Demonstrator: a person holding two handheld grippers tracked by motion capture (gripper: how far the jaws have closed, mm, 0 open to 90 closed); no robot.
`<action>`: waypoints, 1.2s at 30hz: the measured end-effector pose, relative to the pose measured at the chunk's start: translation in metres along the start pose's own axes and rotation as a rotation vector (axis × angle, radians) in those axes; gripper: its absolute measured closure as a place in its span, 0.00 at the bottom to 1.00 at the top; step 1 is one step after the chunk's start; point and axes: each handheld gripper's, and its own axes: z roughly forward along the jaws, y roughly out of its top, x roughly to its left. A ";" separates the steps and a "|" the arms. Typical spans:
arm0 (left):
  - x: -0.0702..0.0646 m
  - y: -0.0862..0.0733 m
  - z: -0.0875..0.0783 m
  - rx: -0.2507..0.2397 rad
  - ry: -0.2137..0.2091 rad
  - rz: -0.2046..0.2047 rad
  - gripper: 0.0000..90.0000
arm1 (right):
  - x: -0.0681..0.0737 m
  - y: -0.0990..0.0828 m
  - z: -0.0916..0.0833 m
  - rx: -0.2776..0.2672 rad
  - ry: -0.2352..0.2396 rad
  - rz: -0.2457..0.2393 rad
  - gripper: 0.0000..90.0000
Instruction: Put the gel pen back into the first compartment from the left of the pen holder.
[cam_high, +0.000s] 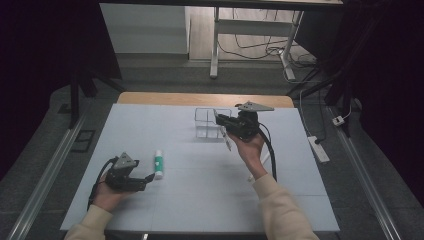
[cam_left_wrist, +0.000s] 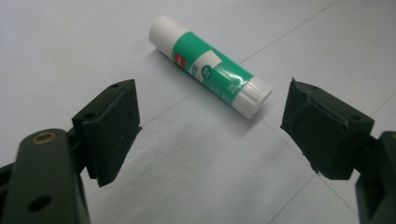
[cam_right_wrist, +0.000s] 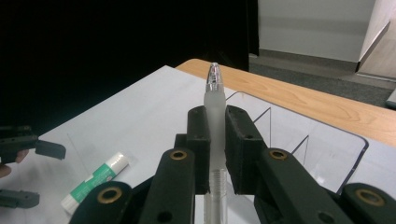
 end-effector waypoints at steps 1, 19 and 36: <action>0.000 0.000 0.000 -0.001 0.000 -0.001 0.22 | 0.000 0.001 0.000 0.000 0.000 -0.001 0.89; 0.001 0.000 0.000 -0.001 -0.004 -0.001 0.22 | -0.001 0.020 0.013 -0.044 -0.007 0.009 0.89; 0.002 0.000 0.000 -0.005 -0.001 -0.004 0.22 | -0.011 0.024 0.024 -0.060 -0.020 0.027 0.89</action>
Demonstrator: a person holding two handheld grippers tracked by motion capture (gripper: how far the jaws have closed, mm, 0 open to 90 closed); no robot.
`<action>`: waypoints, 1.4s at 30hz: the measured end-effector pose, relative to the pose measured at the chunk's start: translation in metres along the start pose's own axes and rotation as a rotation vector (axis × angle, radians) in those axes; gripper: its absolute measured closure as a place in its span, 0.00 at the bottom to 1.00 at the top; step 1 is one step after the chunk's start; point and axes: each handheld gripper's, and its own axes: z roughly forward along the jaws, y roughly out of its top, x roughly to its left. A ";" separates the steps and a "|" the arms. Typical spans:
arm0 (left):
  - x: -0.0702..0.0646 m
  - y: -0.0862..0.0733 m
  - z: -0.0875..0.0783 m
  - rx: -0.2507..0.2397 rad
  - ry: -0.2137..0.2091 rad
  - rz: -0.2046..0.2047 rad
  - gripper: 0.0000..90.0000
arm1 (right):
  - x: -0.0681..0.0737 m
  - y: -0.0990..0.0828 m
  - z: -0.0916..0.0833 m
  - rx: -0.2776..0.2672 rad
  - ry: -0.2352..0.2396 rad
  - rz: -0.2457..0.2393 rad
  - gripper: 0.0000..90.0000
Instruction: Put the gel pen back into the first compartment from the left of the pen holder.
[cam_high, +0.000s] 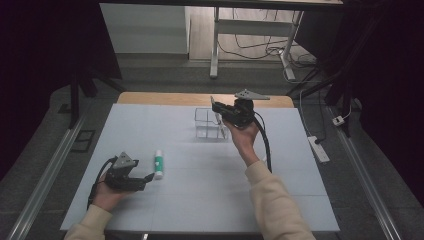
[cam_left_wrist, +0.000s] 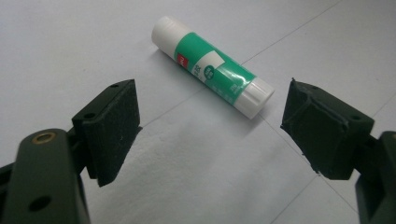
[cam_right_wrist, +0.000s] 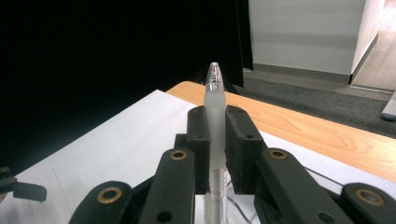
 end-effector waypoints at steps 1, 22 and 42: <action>0.000 0.000 0.000 0.001 0.000 0.000 0.22 | 0.000 0.000 0.001 -0.002 0.000 0.001 0.89; 0.001 0.000 0.000 -0.004 0.000 -0.002 0.22 | -0.005 0.017 0.021 -0.030 -0.005 0.027 0.89; 0.001 0.001 -0.002 -0.018 -0.005 0.004 0.22 | -0.003 0.031 0.045 -0.073 0.017 0.058 0.89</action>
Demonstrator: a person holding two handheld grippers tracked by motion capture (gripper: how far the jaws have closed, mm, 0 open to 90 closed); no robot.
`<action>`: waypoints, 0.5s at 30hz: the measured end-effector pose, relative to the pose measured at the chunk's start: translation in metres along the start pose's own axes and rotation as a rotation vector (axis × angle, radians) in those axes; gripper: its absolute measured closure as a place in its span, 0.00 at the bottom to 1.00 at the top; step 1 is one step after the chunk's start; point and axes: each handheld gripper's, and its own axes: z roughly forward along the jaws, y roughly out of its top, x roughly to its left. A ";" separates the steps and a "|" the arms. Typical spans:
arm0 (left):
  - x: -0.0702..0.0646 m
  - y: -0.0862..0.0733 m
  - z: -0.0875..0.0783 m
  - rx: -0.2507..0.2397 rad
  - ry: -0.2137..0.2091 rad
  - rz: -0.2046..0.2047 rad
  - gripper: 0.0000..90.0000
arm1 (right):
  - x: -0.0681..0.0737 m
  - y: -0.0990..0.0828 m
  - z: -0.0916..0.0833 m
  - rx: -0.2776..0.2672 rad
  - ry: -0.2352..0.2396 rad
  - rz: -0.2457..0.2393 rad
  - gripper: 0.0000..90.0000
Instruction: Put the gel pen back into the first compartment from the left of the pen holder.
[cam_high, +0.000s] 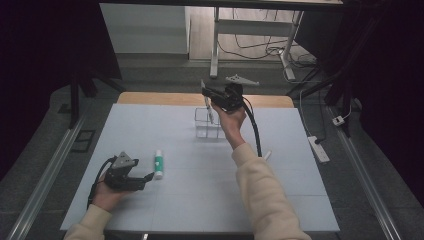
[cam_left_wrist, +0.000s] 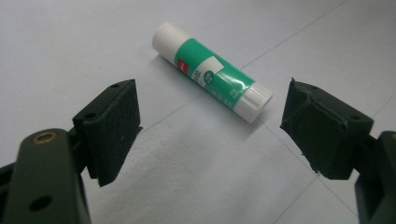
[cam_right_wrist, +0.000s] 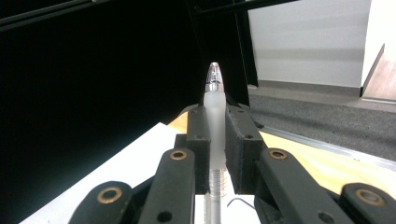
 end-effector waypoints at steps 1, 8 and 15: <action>0.000 0.000 0.000 -0.001 -0.001 -0.001 0.22 | 0.000 0.000 0.001 -0.007 0.003 -0.001 0.89; 0.003 -0.002 -0.002 -0.003 -0.007 -0.005 0.22 | -0.002 0.000 0.015 -0.025 0.000 0.003 0.89; 0.006 -0.003 -0.002 -0.005 -0.006 -0.005 0.22 | -0.006 0.001 0.021 -0.046 -0.013 0.028 0.89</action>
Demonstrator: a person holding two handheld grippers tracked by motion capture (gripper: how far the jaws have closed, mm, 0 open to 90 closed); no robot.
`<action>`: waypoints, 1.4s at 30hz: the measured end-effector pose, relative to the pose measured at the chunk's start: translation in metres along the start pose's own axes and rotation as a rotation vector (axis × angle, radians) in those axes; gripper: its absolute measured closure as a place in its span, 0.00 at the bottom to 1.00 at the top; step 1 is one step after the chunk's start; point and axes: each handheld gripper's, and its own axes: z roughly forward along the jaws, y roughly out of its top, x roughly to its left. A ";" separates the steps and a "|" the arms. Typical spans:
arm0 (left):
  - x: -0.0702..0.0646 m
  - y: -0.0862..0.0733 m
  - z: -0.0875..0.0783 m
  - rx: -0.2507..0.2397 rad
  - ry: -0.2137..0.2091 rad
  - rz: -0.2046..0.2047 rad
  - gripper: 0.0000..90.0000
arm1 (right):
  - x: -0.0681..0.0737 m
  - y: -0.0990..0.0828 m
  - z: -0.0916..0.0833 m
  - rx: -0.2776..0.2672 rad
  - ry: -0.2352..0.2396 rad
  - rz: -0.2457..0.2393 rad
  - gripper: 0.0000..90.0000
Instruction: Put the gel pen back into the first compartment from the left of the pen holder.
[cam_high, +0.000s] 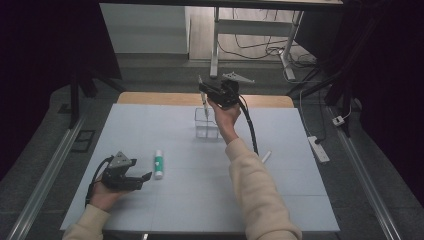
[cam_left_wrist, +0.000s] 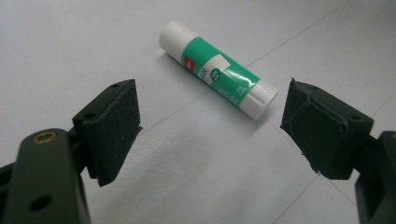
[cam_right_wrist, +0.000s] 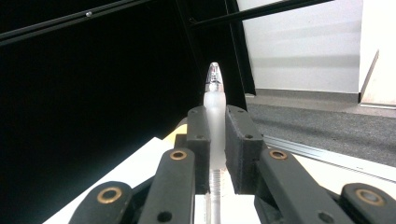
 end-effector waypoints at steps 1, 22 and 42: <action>0.000 0.000 0.001 0.006 0.002 0.002 0.22 | 0.000 0.000 0.001 -0.002 -0.001 0.001 0.89; -0.002 0.000 -0.002 0.005 0.007 0.005 0.22 | -0.008 -0.015 0.017 0.017 -0.013 0.004 0.88; -0.002 0.000 -0.001 0.009 0.011 0.009 0.22 | -0.007 -0.019 -0.004 0.139 -0.036 -0.074 0.62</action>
